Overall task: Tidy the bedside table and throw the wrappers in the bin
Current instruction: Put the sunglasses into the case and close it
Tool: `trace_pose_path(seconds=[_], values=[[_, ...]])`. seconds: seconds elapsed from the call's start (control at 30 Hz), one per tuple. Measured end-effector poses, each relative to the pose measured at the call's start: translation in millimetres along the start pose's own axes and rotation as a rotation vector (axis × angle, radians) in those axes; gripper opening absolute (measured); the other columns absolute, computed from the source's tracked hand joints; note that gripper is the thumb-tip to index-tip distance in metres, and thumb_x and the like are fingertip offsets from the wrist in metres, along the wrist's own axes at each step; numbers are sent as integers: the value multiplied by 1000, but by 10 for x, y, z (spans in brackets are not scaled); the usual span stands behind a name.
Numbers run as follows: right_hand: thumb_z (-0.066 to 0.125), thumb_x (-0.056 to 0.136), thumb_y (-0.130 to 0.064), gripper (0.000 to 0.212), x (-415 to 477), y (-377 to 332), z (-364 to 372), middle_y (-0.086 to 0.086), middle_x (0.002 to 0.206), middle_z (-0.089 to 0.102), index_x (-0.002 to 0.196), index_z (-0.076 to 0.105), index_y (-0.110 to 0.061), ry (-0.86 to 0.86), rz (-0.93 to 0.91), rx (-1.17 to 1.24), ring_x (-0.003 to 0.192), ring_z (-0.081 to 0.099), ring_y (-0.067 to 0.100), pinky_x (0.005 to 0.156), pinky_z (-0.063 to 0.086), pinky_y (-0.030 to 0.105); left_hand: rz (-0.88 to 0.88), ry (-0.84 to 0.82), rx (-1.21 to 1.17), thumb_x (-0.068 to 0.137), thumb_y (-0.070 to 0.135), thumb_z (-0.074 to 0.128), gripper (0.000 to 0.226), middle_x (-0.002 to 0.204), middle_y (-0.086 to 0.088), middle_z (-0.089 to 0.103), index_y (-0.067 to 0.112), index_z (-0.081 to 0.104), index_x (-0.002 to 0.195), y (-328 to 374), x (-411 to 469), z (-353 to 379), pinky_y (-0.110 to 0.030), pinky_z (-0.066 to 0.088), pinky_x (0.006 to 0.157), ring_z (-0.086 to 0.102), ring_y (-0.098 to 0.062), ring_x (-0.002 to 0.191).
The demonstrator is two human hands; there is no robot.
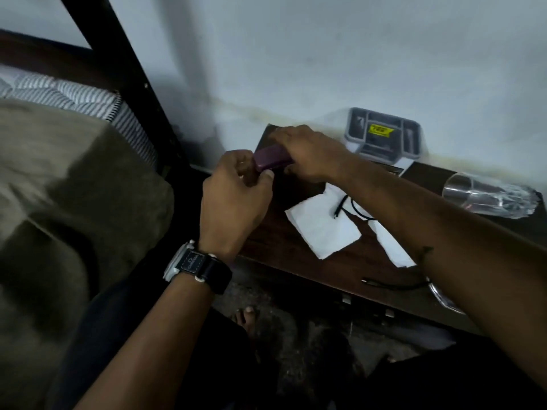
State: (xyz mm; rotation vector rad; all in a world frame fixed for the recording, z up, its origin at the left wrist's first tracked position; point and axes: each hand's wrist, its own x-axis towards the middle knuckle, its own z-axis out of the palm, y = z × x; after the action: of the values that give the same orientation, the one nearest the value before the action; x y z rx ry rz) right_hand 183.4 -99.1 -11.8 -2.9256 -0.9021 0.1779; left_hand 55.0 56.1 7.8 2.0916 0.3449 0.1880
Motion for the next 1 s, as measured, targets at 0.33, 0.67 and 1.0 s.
trace_pose_path(seconds=[0.33,0.67,1.0], values=[[78,80,-18,61,159,71,89,12,127,63,136,55,-17,-18,12,-42,111,61,32,87,51,42,-57,-53,-61,90,35,75,35,91,24,65,27,64,122,-31,53,7,-9,44,73,67,-3,89],[80,80,-32,67,-440,-87,-327,10,126,48,141,55,-20,402,30,209,97,64,26,78,49,29,-495,-152,-749,85,53,79,81,112,-9,76,15,43,147,263,27,117,-44,66,79,80,-22,94],[57,104,-22,43,-1424,-131,-190,3,133,59,145,55,-11,506,32,302,120,52,24,104,45,36,-385,-276,-907,83,23,88,67,118,-16,78,5,56,139,457,-156,374,-54,61,94,79,-33,101]])
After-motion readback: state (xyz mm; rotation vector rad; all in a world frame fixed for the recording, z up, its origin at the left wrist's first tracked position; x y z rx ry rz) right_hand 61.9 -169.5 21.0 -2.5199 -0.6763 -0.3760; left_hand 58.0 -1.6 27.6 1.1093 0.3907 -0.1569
